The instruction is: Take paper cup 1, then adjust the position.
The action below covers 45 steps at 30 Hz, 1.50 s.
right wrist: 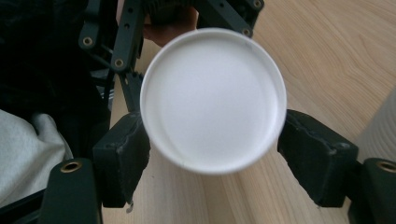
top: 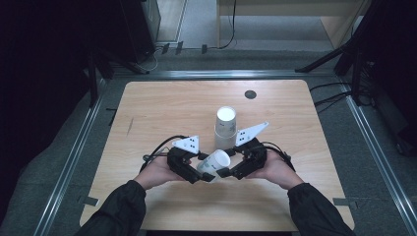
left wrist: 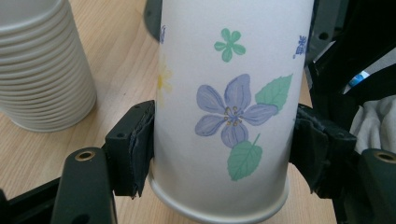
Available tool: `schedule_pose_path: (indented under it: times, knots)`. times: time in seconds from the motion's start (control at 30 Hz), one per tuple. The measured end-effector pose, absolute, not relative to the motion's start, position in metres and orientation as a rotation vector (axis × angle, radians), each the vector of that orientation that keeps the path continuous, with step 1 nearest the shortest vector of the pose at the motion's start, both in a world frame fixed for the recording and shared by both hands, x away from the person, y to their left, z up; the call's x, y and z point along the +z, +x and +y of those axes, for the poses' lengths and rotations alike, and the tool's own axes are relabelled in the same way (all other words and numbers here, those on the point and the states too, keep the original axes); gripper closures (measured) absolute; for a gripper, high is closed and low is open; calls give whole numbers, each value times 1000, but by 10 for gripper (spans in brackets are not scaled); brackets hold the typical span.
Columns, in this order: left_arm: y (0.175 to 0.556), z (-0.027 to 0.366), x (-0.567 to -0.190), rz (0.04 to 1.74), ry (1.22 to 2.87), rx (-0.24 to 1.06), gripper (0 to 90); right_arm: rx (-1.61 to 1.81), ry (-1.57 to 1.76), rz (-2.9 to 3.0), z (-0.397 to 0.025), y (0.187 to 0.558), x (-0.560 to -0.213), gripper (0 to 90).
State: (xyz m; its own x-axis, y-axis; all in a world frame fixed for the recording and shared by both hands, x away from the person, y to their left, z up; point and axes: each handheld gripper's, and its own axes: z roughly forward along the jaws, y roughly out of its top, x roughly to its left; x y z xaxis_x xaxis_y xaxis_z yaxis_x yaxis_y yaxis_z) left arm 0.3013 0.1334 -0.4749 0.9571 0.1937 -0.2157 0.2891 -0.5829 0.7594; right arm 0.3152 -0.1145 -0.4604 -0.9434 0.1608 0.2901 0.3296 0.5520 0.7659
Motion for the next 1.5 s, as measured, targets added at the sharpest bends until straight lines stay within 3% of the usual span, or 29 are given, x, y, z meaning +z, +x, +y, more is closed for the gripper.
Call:
schedule_pose_path:
  times: [0.47,0.73,0.93,1.5]
  knots:
    - [305,135,-464,335,2310,-136,289,-1409,-450,-2654,-134,307,-463,391]
    - [320,136,-447,342,2372,-136,289,-1441,-458,-2698,-134,307,-469,406]
    - [325,137,-439,317,2445,-118,289,-1408,-463,-2722,-129,310,-470,317]
    - [326,132,-445,275,2575,-62,287,-1391,-424,-2721,-117,314,-474,258]
